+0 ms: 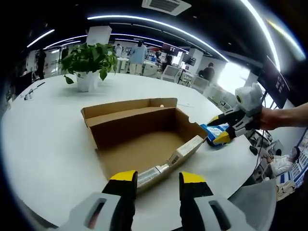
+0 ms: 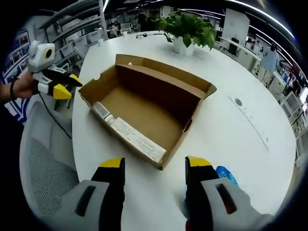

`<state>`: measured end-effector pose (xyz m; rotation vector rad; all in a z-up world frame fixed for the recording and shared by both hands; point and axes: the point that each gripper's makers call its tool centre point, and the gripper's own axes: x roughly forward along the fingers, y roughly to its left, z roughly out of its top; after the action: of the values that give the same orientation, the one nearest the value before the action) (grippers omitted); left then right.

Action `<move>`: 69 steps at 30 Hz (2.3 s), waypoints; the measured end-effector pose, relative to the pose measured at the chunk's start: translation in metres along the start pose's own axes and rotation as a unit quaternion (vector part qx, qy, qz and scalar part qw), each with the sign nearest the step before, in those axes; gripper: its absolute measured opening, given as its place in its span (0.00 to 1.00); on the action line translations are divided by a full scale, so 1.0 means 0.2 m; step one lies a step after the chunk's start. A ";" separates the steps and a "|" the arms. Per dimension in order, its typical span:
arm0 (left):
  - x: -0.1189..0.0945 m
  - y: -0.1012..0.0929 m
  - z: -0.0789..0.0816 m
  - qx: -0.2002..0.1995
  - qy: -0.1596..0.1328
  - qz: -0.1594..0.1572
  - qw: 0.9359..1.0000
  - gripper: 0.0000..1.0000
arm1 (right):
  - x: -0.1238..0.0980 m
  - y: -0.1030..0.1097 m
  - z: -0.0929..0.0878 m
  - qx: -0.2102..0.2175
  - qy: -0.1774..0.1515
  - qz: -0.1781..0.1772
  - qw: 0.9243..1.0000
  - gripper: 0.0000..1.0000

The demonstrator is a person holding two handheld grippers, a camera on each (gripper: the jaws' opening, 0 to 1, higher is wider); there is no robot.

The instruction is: Operate the shoe box by opening the lid, removing the specified soft item, and placing it in the target area until the item is outside and the box remains undamaged.

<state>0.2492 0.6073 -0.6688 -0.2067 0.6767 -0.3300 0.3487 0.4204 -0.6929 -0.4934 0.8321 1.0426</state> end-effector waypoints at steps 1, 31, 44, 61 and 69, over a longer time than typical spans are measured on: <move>0.00 0.00 0.00 0.001 0.001 -0.001 1.000 0.35 | 0.00 0.00 0.01 -0.001 0.001 0.001 1.000 0.47; 0.05 -0.04 -0.05 -0.001 -0.006 -0.029 1.000 0.35 | 0.29 0.04 0.25 -0.178 0.110 0.094 0.973 0.49; 0.05 -0.03 -0.07 -0.004 -0.001 -0.028 1.000 0.35 | 0.36 0.11 0.19 -0.245 0.155 0.142 0.947 0.48; 0.08 -0.07 -0.07 0.013 -0.002 -0.041 0.999 0.36 | 0.40 0.07 0.21 -0.240 0.153 0.139 0.949 0.52; 0.08 -0.07 -0.07 0.014 -0.001 -0.041 0.999 0.36 | 0.38 0.08 0.23 -0.258 0.150 0.131 0.945 0.48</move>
<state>0.2486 0.5880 -0.6854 -0.2089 0.6618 -0.4182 0.3701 0.5019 -0.7252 -1.0267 0.9062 1.4670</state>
